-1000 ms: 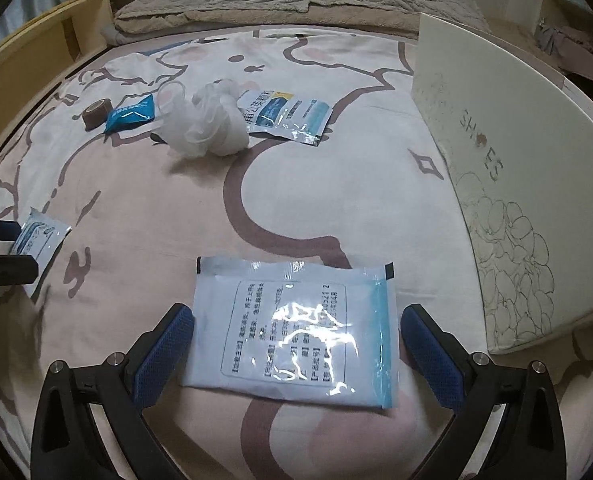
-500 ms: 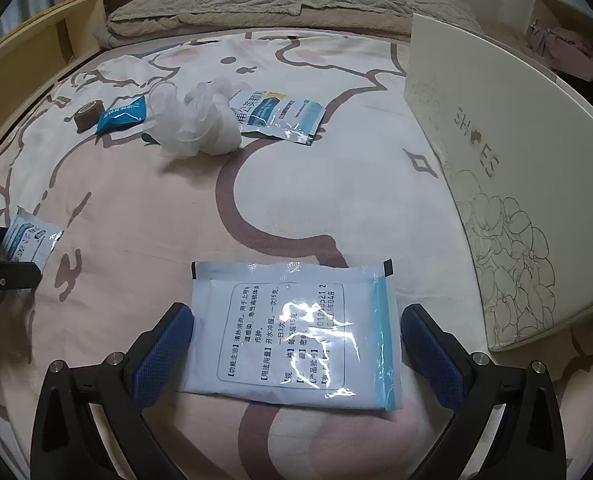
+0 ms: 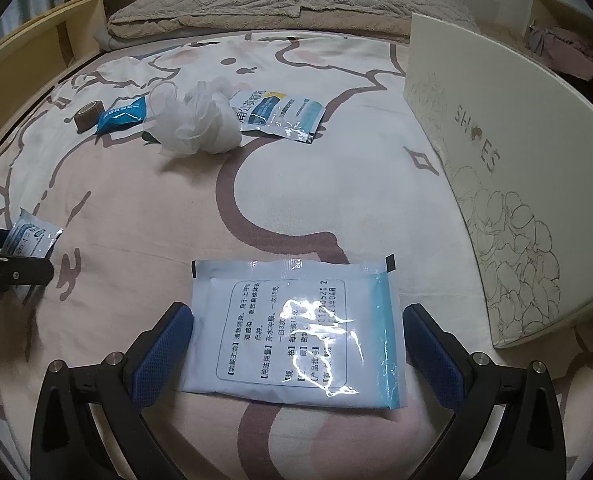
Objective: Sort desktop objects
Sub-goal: 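Open both tools around their packets, right on white packet, left on blue-white sachet, then close the right tool on the white packet while the left tool grips the blue-white sachet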
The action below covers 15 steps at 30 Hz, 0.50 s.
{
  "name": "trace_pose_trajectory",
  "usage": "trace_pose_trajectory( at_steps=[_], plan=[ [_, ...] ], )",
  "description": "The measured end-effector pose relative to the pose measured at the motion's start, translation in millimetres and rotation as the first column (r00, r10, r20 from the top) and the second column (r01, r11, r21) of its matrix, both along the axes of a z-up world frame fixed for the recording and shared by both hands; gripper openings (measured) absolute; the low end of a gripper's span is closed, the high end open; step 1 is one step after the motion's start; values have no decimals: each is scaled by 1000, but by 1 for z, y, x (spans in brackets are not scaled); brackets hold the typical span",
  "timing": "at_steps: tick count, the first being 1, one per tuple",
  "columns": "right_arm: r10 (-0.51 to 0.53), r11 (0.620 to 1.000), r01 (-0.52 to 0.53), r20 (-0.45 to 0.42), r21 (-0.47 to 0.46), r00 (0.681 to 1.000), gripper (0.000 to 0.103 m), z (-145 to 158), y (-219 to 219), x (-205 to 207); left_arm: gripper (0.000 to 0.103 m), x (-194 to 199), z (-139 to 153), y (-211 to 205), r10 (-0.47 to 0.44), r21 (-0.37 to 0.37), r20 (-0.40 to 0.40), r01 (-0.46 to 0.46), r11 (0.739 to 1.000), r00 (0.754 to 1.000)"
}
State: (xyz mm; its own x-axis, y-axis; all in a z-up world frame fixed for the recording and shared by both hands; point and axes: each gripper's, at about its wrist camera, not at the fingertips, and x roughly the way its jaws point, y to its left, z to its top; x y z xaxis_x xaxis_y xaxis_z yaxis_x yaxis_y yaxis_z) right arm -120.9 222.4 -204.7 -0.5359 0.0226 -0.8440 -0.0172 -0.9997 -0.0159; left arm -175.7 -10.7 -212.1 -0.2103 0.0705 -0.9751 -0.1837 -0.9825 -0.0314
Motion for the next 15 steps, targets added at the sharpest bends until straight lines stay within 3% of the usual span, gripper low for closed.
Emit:
trace_pose_trajectory(
  at_steps=[15],
  plan=[
    [11, 1000, -11, -19, -19, 1000, 103, -1, 0, 6, 103, 10, -1, -12, 39, 23, -40, -38, 999, 998]
  ],
)
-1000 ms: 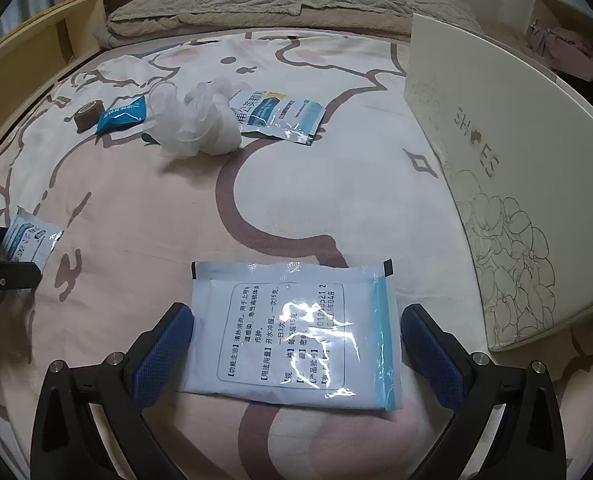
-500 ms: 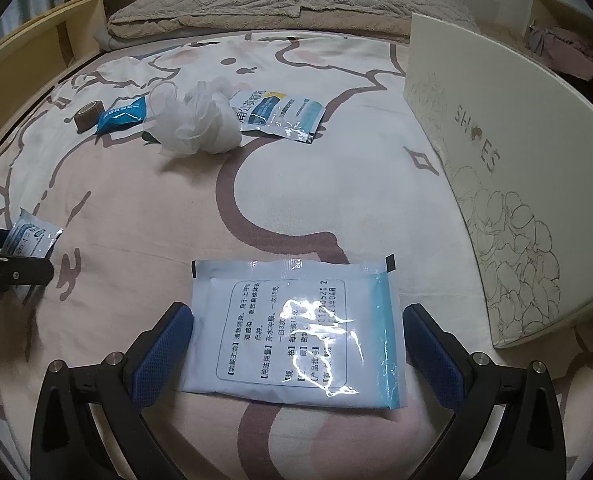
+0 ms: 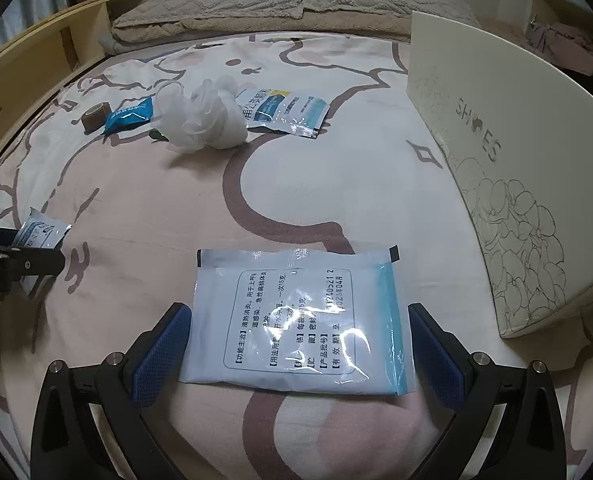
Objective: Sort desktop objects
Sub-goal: 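Close the right tool on the white packet while the left tool grips the blue-white sachet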
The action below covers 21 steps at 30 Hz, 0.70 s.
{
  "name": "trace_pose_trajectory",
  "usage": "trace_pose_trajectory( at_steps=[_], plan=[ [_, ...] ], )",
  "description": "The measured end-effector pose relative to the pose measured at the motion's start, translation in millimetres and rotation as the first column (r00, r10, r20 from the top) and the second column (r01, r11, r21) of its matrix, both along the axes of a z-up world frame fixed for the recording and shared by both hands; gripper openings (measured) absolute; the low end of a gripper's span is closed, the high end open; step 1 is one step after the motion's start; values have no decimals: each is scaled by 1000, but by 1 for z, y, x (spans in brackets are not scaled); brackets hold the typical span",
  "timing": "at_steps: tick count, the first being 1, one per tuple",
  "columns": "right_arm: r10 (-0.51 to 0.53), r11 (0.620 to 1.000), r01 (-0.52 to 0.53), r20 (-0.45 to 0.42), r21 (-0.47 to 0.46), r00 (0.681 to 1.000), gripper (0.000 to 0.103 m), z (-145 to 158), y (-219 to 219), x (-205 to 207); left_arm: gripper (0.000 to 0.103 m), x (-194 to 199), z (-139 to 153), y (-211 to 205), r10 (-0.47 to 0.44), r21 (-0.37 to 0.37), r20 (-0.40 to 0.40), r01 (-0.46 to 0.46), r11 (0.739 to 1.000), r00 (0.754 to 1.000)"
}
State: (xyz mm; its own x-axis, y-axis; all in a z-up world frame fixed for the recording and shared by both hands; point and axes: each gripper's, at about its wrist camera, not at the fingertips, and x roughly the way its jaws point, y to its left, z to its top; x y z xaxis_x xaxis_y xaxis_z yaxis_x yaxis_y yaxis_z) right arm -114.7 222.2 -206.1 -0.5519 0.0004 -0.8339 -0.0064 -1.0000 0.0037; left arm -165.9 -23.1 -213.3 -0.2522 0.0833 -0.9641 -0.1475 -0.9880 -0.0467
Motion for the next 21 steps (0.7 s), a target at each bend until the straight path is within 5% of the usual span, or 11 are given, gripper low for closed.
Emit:
trace_pose_trajectory(
  at_steps=[21],
  plan=[
    [15, 1000, -17, -90, -25, 996, 85, 4, -2, 13, 84, 8, 11, -14, -9, 0, -52, 9, 1000, 999]
  ],
)
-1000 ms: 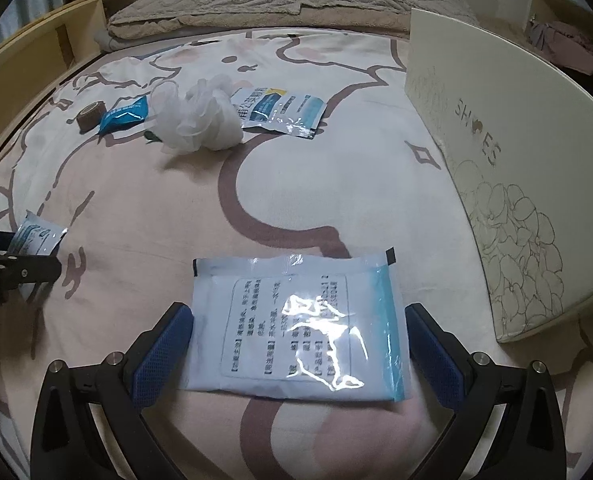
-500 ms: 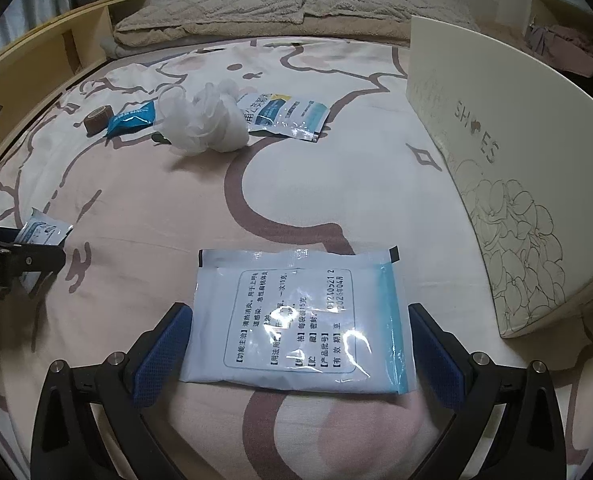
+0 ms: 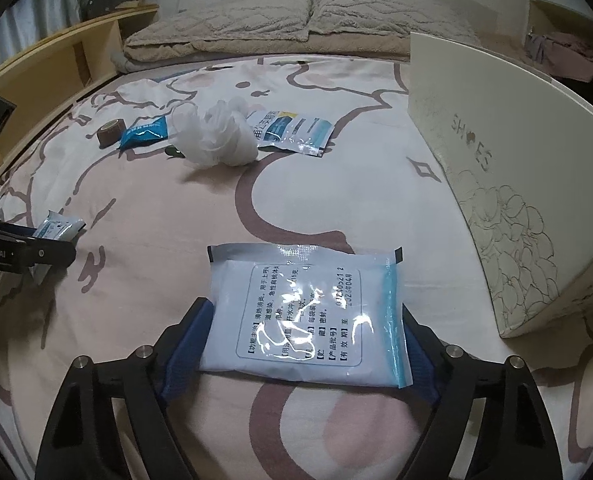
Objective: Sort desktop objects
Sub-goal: 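Close the right tool on the white packet while the left tool grips the blue-white sachet, then carry both packets up toward the open white box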
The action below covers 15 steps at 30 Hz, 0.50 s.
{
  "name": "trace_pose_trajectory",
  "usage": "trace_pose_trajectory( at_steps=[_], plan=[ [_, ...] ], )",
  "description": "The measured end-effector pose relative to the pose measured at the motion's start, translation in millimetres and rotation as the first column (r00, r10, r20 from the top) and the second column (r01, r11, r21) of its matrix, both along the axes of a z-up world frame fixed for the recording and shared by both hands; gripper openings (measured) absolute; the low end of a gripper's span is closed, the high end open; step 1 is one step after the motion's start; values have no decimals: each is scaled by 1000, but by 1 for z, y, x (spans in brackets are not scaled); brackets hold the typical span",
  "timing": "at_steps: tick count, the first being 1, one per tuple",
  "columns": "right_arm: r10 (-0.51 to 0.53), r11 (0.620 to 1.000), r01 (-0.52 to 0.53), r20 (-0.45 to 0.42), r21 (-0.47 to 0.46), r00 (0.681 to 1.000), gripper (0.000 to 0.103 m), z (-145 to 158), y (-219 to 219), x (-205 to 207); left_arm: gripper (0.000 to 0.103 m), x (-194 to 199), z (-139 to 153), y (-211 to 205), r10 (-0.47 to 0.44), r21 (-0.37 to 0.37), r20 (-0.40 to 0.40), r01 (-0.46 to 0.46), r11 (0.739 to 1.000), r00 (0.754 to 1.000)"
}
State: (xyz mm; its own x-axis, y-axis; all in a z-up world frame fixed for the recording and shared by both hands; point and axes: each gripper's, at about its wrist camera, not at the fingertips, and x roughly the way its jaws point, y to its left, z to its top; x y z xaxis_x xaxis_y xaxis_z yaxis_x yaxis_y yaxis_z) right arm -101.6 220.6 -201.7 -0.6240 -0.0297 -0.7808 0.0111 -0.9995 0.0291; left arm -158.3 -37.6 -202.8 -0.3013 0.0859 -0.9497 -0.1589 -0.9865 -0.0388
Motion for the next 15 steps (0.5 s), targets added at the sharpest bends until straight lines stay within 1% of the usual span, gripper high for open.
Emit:
trace_pose_trajectory(
  at_steps=[2, 5, 6, 8, 9, 15],
  plan=[
    [0, 1000, 0, -5, 0, 1000, 85, 0, 0, 1, 82, -1, 0, 0, 0, 2, -8, 0, 1000, 1000],
    [0, 1000, 0, -9, -1, 1000, 85, 1, 0, 1, 79, 9, 3, -5, -2, 1, -18, 2, 1000, 1000],
    [0, 1000, 0, -9, -1, 1000, 85, 1, 0, 1, 79, 5, 7, 1, -3, 0, -20, 3, 1000, 1000],
    [0, 1000, 0, -9, -1, 1000, 85, 1, 0, 2, 79, 7, 8, 0, -5, -3, -25, 5, 1000, 1000],
    [0, 1000, 0, -9, 0, 1000, 85, 1, 0, 1, 79, 0, 7, 10, -6, -7, -29, 6, 1000, 1000],
    [0, 1000, 0, -8, -6, 1000, 83, 2, 1, 1, 78, -9, 5, 17, -10, -15, -50, 9, 1000, 999]
  ],
)
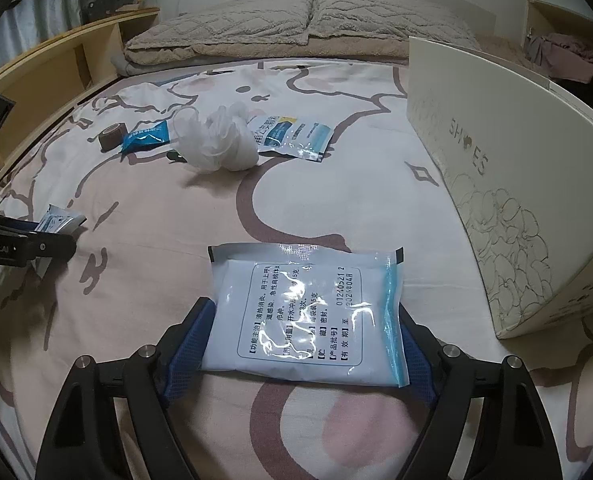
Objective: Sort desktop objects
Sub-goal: 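Carry both packets up toward the open white box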
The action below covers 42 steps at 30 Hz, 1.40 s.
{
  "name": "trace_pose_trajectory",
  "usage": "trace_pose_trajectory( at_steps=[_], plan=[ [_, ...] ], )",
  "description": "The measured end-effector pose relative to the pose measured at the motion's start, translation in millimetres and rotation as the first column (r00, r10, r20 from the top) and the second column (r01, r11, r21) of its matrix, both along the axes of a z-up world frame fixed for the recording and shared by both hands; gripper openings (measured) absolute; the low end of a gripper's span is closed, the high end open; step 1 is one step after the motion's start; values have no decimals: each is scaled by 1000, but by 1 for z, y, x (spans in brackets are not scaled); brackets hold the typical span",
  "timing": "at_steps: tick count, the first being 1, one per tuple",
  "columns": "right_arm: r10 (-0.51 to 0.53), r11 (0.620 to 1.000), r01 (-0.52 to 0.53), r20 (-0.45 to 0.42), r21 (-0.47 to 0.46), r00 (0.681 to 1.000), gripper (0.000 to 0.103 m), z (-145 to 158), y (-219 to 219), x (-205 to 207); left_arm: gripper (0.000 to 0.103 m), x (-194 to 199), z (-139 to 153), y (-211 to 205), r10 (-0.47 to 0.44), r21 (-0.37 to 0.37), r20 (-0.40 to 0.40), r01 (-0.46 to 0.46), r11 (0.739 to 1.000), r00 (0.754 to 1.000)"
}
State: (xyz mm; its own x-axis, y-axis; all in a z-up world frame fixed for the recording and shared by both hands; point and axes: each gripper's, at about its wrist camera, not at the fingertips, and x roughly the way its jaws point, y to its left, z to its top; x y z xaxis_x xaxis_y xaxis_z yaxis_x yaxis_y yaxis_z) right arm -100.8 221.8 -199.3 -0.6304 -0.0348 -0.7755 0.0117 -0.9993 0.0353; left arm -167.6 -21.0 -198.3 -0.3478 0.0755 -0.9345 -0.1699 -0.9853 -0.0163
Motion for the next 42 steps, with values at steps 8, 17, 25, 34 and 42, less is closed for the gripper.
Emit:
trace_pose_trajectory(
  at_steps=[8, 17, 25, 34, 42],
  plan=[
    [17, 1000, -17, -20, 5, 1000, 82, 10, -3, 3, 78, 1, 7, -5, 7, 5, -27, -7, 1000, 1000],
    [21, 1000, -21, -25, 6, 999, 82, 17, -4, 5, 78, 2, 21, 0, -11, 9, -77, 12, 1000, 997],
    [22, 1000, -22, -46, 2, 999, 82, 32, -3, 12, 78, 5, 36, 6, -38, 10, -127, 39, 999, 991],
    [25, 1000, -25, -87, -5, 996, 82, 57, -1, 21, 78, 11, 61, 13, -60, 24, -197, 66, 997, 979],
    [22, 1000, -23, -121, -8, 992, 82, 78, 4, 30, 78, 17, 87, 19, -81, 49, -263, 97, 994, 961]
  ],
)
